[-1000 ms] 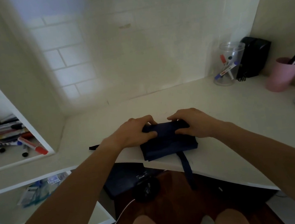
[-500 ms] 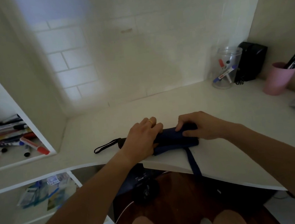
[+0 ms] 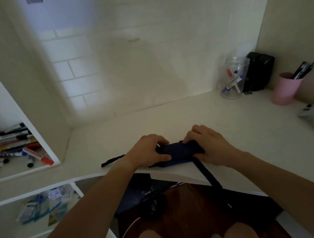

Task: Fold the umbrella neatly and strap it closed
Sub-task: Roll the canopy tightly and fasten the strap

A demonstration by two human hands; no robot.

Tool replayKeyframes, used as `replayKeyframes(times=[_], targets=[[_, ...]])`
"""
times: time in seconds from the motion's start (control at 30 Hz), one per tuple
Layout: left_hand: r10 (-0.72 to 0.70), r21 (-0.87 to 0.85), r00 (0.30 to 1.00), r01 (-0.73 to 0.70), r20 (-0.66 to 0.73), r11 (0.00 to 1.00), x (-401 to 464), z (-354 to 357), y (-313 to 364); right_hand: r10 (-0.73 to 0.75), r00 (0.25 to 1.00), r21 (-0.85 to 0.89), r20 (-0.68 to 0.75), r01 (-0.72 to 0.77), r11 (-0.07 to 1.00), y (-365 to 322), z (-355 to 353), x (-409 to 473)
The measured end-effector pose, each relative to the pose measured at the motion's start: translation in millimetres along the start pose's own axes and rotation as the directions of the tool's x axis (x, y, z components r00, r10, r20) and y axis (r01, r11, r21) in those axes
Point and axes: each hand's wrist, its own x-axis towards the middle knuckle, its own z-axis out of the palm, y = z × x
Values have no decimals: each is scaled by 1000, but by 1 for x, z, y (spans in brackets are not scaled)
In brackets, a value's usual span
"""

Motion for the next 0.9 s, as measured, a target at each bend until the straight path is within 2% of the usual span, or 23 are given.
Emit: replayKeyframes(times=[0.1, 0.27, 0.37, 0.5, 0.63, 0.8, 0.9], targets=[[18, 69, 1000, -19, 10, 997, -4, 2, 3, 51, 998, 25, -44, -50, 998, -11, 3, -8], [94, 120, 994, -86, -61, 989, -16, 18, 1, 220, 932, 24, -287, -223, 975, -46, 23, -69], [115, 132, 981, -95, -154, 987, -17, 28, 1, 278, 925, -76, -260, -307, 949, -61, 38, -101], [67, 102, 976, -47, -205, 994, -16, 35, 6, 193, 936, -172, -294, -250, 953, -75, 48, -106], [97, 92, 961, -75, -261, 993, -16, 42, 20, 74, 948, -256, -311, -158, 954, -82, 40, -102], [175, 213, 942, -116, -286, 970, -16, 46, 28, 14, 959, -232, -282, -82, 969, -81, 34, -109], [261, 325, 916, -158, -304, 932, -22, 54, 29, 43, 949, -135, -312, -89, 987, -82, 24, -107]])
